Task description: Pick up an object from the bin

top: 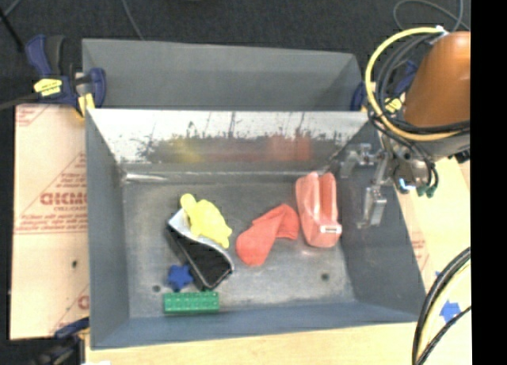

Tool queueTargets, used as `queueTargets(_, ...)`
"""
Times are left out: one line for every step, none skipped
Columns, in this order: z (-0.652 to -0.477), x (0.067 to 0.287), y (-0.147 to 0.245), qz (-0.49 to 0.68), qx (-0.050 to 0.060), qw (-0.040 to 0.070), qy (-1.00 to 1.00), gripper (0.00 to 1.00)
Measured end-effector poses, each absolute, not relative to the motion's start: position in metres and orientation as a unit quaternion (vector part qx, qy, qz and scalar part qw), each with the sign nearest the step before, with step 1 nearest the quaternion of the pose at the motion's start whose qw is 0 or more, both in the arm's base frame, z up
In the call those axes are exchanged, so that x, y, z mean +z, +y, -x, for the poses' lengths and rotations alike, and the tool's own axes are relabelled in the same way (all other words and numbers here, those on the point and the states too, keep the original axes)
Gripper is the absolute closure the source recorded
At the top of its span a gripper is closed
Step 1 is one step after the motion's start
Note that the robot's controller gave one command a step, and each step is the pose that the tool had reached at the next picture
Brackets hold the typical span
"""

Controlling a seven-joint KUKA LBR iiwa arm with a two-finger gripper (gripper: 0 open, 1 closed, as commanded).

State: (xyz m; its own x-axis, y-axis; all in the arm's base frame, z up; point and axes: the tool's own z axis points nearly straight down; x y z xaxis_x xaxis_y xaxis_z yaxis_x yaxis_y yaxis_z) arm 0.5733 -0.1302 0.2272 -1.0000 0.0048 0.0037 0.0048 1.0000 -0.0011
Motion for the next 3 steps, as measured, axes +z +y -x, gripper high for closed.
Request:
queueTargets(-0.575, 0.232, -0.130, 0.001, 0.001, -0.002, -1.000, 0.00)
queueTargets(-0.590, 0.209, -0.115, -0.040, 0.003, -0.006, -0.999, 0.00)
queueTargets(-0.626, 0.133, -0.115, -0.152, 0.002, -0.006, -0.988, 0.00)
